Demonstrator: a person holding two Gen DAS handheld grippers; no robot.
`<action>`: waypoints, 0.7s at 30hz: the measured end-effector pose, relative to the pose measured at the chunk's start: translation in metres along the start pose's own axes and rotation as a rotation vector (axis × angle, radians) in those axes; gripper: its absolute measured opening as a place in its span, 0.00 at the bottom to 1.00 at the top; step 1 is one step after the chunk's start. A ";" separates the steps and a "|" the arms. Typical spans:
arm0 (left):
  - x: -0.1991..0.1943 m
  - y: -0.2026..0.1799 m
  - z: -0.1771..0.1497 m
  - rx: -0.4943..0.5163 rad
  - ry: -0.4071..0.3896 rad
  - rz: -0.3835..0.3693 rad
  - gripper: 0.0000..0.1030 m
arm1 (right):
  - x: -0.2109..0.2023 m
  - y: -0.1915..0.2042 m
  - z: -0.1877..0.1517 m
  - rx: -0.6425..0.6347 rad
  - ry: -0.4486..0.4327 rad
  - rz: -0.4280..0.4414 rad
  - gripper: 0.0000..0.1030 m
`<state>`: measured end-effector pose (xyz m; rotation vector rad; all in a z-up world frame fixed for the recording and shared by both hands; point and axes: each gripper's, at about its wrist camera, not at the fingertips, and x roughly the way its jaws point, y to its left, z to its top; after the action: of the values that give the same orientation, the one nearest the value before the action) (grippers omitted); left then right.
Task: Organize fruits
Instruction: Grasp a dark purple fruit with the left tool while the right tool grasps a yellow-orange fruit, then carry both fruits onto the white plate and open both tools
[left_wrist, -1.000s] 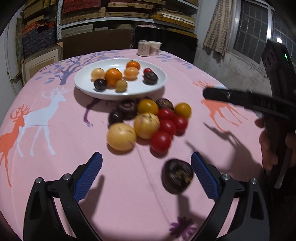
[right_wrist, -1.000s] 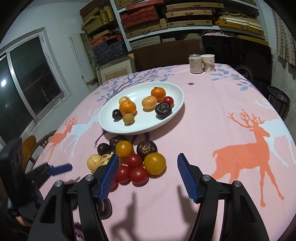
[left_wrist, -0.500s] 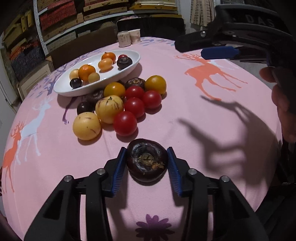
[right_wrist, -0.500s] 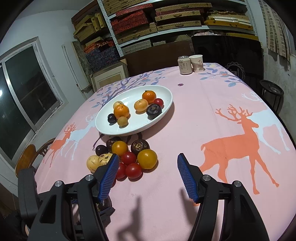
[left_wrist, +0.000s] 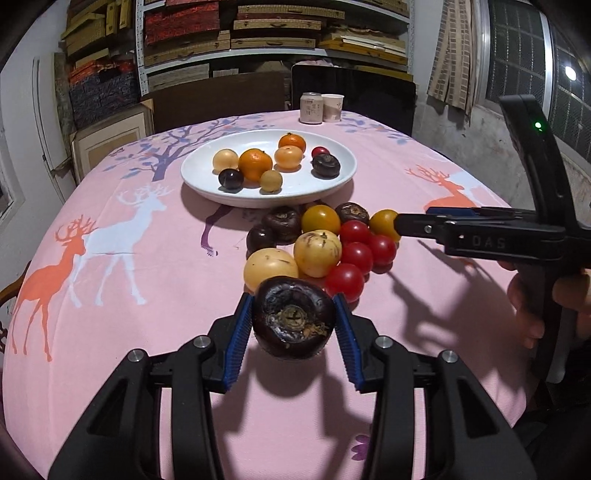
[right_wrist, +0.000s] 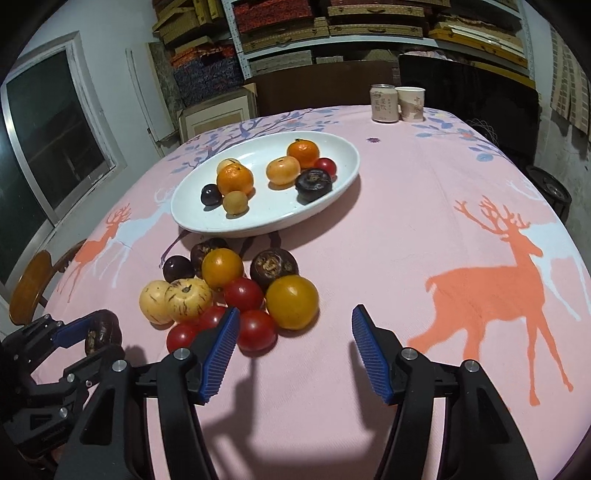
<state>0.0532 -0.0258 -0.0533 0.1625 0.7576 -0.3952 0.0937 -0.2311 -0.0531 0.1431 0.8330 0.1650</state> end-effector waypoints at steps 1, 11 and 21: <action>0.000 0.001 0.000 0.001 0.001 0.000 0.42 | 0.005 0.002 0.003 -0.007 0.003 -0.002 0.59; 0.004 0.006 -0.001 -0.006 0.002 -0.004 0.42 | 0.030 0.003 0.012 -0.002 0.044 0.007 0.49; 0.006 0.009 -0.001 -0.015 0.008 0.000 0.42 | 0.025 0.003 0.008 -0.016 0.017 0.016 0.36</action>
<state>0.0604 -0.0191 -0.0584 0.1505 0.7684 -0.3887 0.1160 -0.2237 -0.0647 0.1341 0.8474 0.1882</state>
